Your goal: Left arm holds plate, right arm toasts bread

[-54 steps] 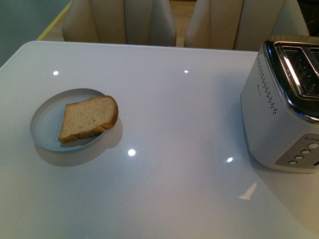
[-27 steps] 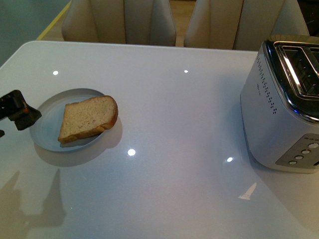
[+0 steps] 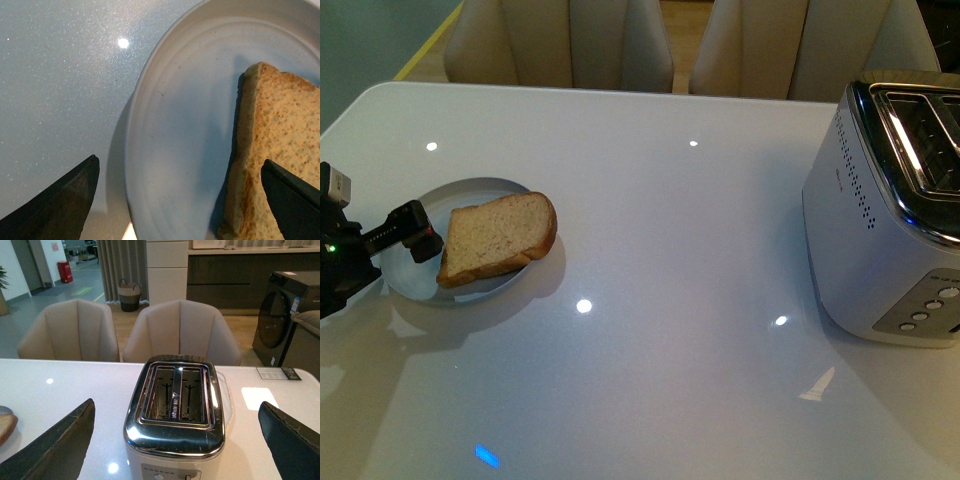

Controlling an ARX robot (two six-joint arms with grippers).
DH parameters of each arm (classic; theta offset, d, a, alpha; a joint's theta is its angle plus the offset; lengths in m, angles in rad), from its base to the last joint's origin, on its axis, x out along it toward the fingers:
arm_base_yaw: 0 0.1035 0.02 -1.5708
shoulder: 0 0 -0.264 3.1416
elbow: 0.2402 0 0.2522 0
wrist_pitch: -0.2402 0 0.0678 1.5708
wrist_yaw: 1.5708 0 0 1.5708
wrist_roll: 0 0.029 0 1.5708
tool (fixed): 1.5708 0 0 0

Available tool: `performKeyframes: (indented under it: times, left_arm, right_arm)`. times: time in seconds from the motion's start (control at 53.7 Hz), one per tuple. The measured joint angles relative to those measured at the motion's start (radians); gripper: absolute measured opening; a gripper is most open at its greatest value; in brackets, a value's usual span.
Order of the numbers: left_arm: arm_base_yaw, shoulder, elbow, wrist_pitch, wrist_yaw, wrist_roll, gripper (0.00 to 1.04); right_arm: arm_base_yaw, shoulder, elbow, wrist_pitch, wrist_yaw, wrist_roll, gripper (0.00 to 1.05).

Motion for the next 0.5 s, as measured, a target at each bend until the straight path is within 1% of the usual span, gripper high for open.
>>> performKeyframes:
  times: [0.037, 0.075, 0.112, 0.373, 0.429, 0.503]
  left_arm:
    - [-0.002, 0.005, 0.009, -0.002, 0.000, 0.001, 0.97]
    - [-0.005, 0.009, 0.017, -0.007, -0.001, 0.002, 0.92]
    - [-0.007, 0.015, 0.025, -0.016, 0.000, 0.002, 0.85]
    - [-0.010, 0.024, 0.034, -0.048, 0.014, -0.002, 0.47]
    - [-0.007, 0.024, 0.034, -0.056, 0.023, -0.013, 0.36]
    - [-0.003, 0.024, 0.032, -0.064, 0.035, -0.026, 0.26]
  right_arm:
    - [0.000, 0.000, 0.000, 0.000, 0.000, 0.000, 0.96]
    - [0.000, 0.000, 0.000, 0.000, 0.000, 0.000, 0.96]
    - [0.000, 0.000, 0.000, 0.000, 0.000, 0.000, 0.96]
    - [0.000, 0.000, 0.000, 0.000, 0.000, 0.000, 0.96]
    - [0.000, 0.000, 0.000, 0.000, 0.000, 0.000, 0.96]
    - [0.000, 0.000, 0.000, 0.000, 0.000, 0.000, 0.96]
